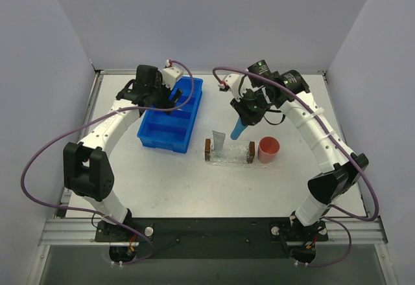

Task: Prepare toiletry sets of a toothbrush and toothpaste on the tray

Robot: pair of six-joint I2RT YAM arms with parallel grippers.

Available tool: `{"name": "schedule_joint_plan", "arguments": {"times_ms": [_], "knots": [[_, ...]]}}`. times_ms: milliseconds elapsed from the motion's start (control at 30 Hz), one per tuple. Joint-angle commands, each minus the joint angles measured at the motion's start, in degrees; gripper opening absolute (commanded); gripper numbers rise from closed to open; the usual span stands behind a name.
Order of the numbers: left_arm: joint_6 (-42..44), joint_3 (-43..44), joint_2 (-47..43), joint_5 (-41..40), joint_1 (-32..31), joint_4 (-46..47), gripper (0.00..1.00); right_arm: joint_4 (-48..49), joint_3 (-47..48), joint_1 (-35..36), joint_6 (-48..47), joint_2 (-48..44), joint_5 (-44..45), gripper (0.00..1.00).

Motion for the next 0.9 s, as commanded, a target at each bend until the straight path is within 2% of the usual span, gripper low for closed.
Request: {"name": "schedule_joint_plan", "arguments": {"times_ms": [0,867], "knots": [[-0.77,2.87,-0.36,-0.40,0.58,1.32,0.87,-1.48,-0.71,1.14,-1.07,0.56,0.73,0.00],[-0.68,1.11,-2.03,-0.92,1.55,2.02,0.87,1.42,-3.18,4.22,-0.01,5.30,3.81,0.00]]}}
